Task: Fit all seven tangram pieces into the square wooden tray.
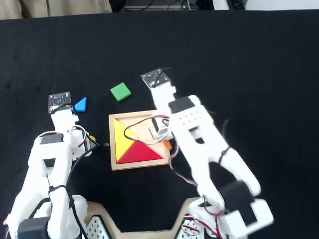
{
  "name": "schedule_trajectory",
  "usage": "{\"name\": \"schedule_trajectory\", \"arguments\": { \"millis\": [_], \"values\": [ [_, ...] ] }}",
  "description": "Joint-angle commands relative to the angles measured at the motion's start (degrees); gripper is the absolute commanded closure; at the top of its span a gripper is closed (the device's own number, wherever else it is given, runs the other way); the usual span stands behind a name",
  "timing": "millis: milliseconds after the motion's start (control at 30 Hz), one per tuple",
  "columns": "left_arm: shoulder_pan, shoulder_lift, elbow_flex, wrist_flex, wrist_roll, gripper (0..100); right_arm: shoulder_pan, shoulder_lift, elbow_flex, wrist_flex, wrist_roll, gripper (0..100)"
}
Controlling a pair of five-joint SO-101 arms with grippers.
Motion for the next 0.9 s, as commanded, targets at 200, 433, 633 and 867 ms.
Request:
{"name": "schedule_trajectory", "arguments": {
  "millis": [200,433,633,867],
  "values": [
    [0.84,-1.14,-0.13,-0.44,0.53,77,-6.15,5.58,-7.78,-1.14,-4.66,98.7],
    [0.84,-1.05,-0.13,-0.53,0.53,77,-9.49,5.93,-7.78,-2.02,-4.66,98.7],
    [0.84,-1.05,-0.13,-0.53,0.53,77,-7.91,6.02,-5.85,-5.80,-4.66,98.7],
    [0.84,-1.05,-0.04,-0.53,0.53,77,-7.65,6.02,-3.21,-10.81,-4.66,98.7]
  ]
}}
